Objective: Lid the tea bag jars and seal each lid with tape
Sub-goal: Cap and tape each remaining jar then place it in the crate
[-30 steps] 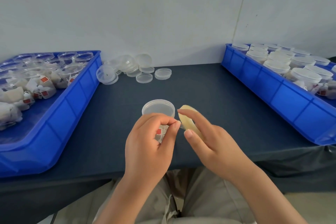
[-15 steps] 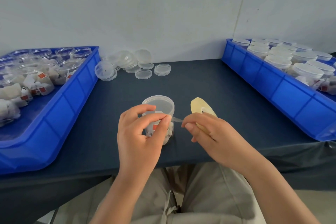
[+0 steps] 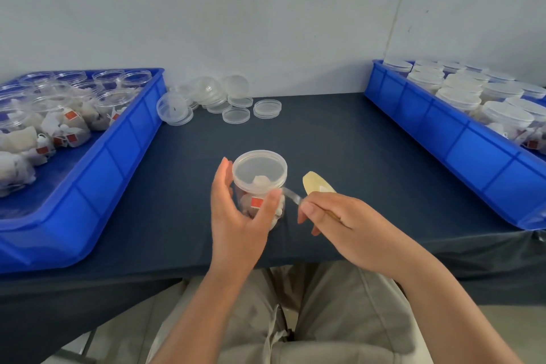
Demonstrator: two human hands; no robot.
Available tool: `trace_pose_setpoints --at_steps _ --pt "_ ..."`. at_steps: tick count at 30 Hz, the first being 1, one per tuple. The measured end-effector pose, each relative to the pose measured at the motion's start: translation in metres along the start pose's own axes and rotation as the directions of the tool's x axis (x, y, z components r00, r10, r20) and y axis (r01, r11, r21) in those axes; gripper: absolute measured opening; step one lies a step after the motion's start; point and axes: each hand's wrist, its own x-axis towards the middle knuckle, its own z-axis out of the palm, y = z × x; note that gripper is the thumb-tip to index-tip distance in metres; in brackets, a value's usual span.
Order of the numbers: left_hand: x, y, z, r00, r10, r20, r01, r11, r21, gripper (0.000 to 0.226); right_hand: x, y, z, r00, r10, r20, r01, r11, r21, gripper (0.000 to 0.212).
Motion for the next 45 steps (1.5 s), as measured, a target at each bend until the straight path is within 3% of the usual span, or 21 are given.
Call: trace_pose_setpoints --at_steps 2,6,10,13,19,28,35,40,45 --pt "0.009 0.000 0.003 0.997 -0.038 0.070 0.040 0.999 -0.030 0.100 -0.001 0.000 -0.001 1.000 -0.006 0.013 0.005 1.000 0.013 0.033" --pt "0.020 0.000 -0.005 0.994 -0.027 0.105 0.031 0.999 -0.041 0.068 -0.003 0.000 -0.005 0.999 0.005 0.035 -0.007 0.998 0.055 0.046" --pt "0.024 0.012 -0.017 0.972 -0.004 0.237 -0.012 0.998 0.068 0.046 -0.003 0.001 -0.011 0.997 0.009 0.071 -0.015 0.996 0.085 0.048" --pt "0.023 0.022 -0.019 0.955 -0.016 0.296 0.004 0.999 0.041 0.057 -0.003 -0.002 -0.013 0.996 0.013 0.088 -0.020 0.997 0.080 0.047" --pt "0.023 0.028 -0.015 0.945 0.000 0.328 -0.024 0.997 0.070 0.041 -0.004 -0.005 -0.013 0.996 0.012 0.088 -0.019 0.997 0.073 0.044" --pt "0.025 0.017 -0.014 0.949 0.133 0.287 -0.194 0.961 0.196 0.073 -0.005 -0.006 -0.013 0.996 -0.051 0.071 0.049 0.998 0.033 0.038" --pt "0.025 0.010 -0.014 0.961 0.138 0.241 -0.185 0.965 0.187 0.066 -0.012 -0.007 -0.019 0.998 -0.001 0.069 0.012 0.987 -0.157 0.036" --pt "0.024 0.011 -0.014 0.963 0.121 0.242 -0.162 0.974 0.161 0.064 -0.017 -0.003 -0.022 0.991 0.011 0.134 0.011 0.986 -0.164 0.034" --pt "0.021 0.014 -0.014 0.953 0.152 0.263 -0.195 0.970 0.147 0.060 -0.012 -0.003 -0.019 0.998 -0.033 0.060 0.037 0.997 -0.060 0.031"
